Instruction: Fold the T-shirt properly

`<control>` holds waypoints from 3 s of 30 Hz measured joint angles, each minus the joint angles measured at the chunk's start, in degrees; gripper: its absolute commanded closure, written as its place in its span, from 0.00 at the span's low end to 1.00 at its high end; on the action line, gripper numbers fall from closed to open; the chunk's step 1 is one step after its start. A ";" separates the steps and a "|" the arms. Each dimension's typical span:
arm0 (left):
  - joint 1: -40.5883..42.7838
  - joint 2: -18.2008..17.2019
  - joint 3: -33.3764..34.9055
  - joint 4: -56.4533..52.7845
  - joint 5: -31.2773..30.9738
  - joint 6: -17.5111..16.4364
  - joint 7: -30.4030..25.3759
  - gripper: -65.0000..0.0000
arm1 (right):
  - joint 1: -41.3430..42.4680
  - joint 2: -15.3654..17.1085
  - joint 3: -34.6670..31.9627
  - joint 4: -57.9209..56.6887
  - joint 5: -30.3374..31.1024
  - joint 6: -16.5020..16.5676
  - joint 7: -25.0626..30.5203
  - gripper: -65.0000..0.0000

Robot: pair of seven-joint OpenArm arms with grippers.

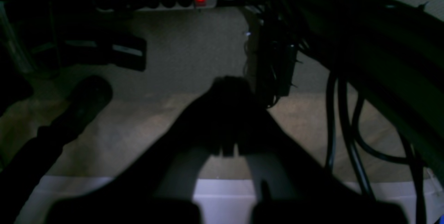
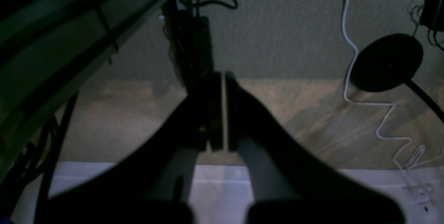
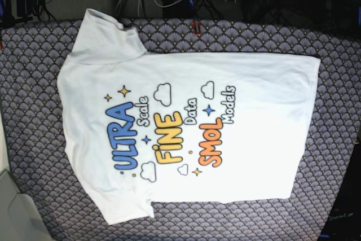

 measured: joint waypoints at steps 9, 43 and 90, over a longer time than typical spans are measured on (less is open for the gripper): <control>-0.11 -0.13 0.00 0.07 0.00 0.00 0.00 0.99 | 0.00 0.00 0.00 0.00 0.00 0.00 0.00 1.00; 39.30 -10.10 -2.54 67.41 -1.25 -0.59 0.83 0.99 | -41.55 0.66 -0.46 67.91 -0.20 0.17 1.92 1.00; 52.70 -17.62 -9.27 97.88 -18.10 -0.37 1.07 0.68 | -34.93 12.37 9.03 96.30 29.09 2.25 -22.18 0.55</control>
